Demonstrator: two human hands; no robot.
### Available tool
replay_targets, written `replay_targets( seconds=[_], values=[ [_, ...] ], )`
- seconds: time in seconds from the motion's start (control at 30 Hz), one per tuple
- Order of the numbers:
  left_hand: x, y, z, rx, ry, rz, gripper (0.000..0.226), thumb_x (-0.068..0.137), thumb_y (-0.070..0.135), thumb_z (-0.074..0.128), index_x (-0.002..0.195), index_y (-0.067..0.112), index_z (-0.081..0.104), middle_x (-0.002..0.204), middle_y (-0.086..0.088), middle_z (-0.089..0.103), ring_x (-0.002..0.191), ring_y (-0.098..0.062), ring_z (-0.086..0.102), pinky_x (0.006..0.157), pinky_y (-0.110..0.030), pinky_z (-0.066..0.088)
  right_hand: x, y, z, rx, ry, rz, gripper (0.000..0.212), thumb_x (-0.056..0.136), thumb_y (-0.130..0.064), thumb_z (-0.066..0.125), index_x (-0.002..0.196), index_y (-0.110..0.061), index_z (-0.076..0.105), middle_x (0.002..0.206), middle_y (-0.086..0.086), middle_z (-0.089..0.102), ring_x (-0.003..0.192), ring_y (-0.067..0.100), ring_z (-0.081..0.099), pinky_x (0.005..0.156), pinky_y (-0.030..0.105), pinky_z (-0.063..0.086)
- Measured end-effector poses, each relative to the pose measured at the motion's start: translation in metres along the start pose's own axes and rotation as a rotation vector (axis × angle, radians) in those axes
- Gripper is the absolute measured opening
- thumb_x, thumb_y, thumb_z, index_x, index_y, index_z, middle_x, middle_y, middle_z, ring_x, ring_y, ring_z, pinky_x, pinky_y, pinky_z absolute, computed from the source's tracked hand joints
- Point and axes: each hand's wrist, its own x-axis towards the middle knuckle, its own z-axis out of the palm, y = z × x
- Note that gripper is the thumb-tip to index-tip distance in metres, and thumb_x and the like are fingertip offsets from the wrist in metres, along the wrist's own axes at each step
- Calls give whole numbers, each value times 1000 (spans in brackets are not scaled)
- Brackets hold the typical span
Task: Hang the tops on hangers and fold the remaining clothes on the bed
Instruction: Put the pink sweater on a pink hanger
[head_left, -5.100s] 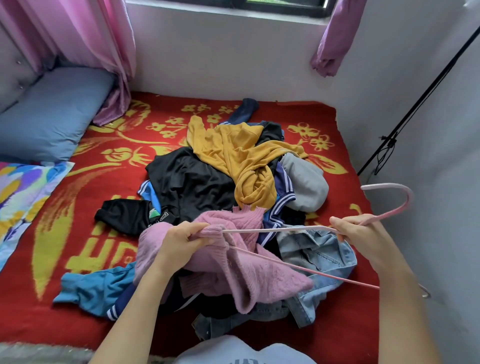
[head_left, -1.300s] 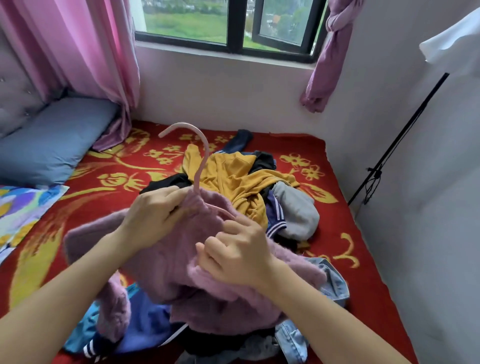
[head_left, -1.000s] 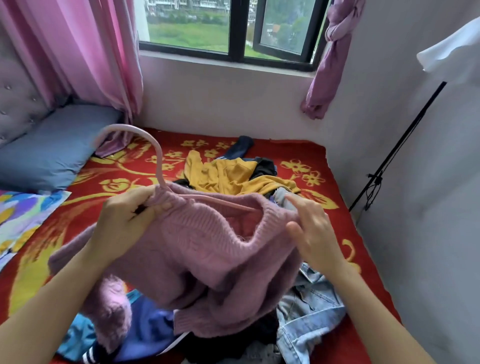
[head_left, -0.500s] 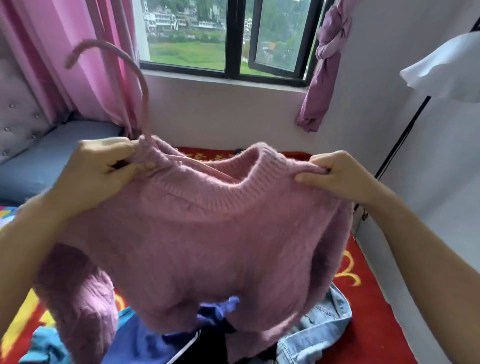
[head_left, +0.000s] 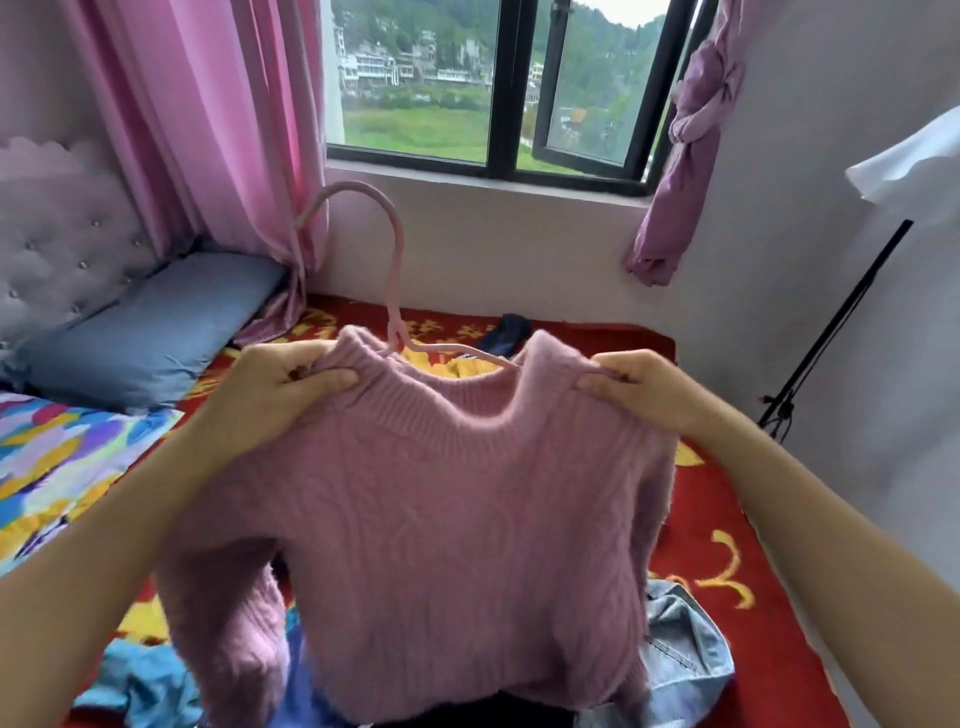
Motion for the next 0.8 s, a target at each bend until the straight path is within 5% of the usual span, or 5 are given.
replay_targets(
  seconds=[0.17,0.4,0.53,0.73,0.8],
  values=[
    [-23,-34,-7,-175,24,-152,22,57,65,63,78,59,66,72,28,65,68,7,52,64,-5,40,5,12,0,69,-71,85,38,90,-17,60,74,16,50,68,6,36,62,9,32,59,25,27],
    [-24,-19,0,-230,121,-129,28,71,39,73,72,65,62,67,33,63,64,13,55,61,-1,39,18,-17,30,88,-61,0,42,92,-14,57,56,-24,39,50,-14,35,50,0,31,55,22,27],
    [-22,-9,4,-149,133,-81,52,81,15,66,70,65,62,67,36,61,65,14,55,63,0,38,14,-40,55,-110,51,-27,25,82,-37,37,73,-27,58,78,-7,61,77,11,51,73,37,40],
    [-28,-8,-15,-136,26,-92,7,73,61,64,75,67,60,68,38,59,67,16,55,63,0,38,20,-41,43,-187,251,-1,41,64,-53,28,49,-15,33,46,-2,37,52,13,38,59,37,29],
    [-37,-22,-25,-145,54,-133,16,73,49,64,71,65,61,64,35,60,62,16,52,60,-1,37,24,-29,31,-126,319,66,43,60,-56,28,44,-17,36,42,-2,35,49,10,34,57,37,27]
  ],
)
